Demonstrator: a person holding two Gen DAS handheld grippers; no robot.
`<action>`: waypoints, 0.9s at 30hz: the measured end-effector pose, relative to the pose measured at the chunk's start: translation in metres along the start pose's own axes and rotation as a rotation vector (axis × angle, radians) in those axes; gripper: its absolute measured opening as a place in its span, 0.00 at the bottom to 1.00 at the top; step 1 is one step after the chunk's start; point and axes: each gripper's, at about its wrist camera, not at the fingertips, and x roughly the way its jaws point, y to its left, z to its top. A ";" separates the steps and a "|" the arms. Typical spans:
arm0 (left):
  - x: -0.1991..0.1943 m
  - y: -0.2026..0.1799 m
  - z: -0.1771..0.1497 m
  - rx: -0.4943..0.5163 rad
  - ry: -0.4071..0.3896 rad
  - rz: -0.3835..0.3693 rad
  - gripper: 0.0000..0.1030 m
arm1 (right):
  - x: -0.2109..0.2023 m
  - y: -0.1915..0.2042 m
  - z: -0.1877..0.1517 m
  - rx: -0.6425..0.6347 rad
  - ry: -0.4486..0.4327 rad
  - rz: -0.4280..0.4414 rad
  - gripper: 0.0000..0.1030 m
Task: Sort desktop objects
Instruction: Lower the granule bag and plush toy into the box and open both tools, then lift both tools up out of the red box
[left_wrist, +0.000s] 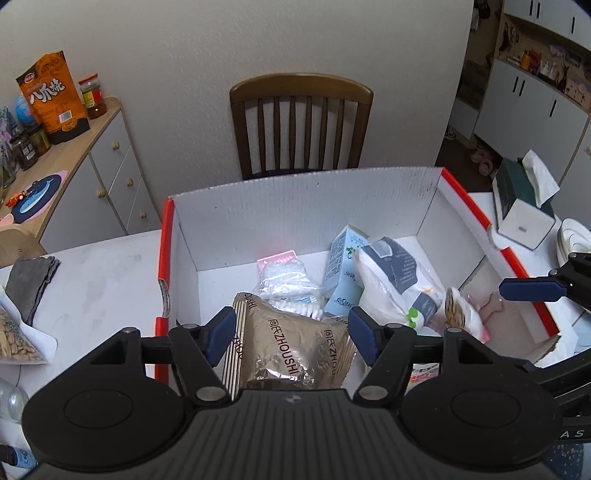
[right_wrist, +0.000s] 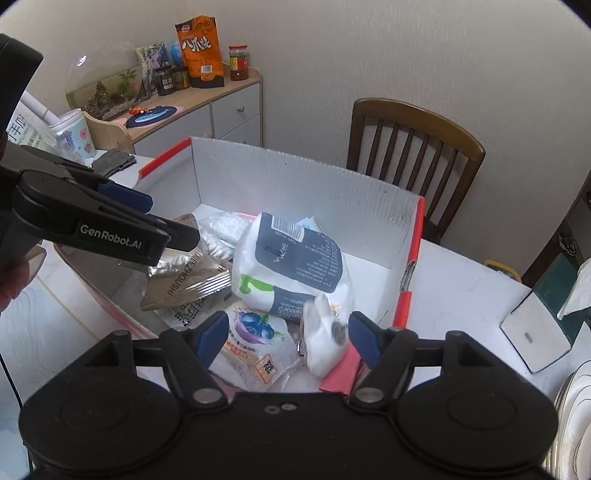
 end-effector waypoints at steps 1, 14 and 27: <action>-0.003 0.000 0.000 -0.001 -0.005 0.002 0.64 | -0.003 0.000 0.000 -0.001 -0.006 0.004 0.70; -0.052 -0.012 -0.009 -0.025 -0.091 0.029 0.64 | -0.041 0.004 0.000 0.008 -0.061 0.035 0.73; -0.100 -0.020 -0.032 -0.031 -0.146 0.009 0.66 | -0.088 0.009 -0.006 0.011 -0.128 0.082 0.82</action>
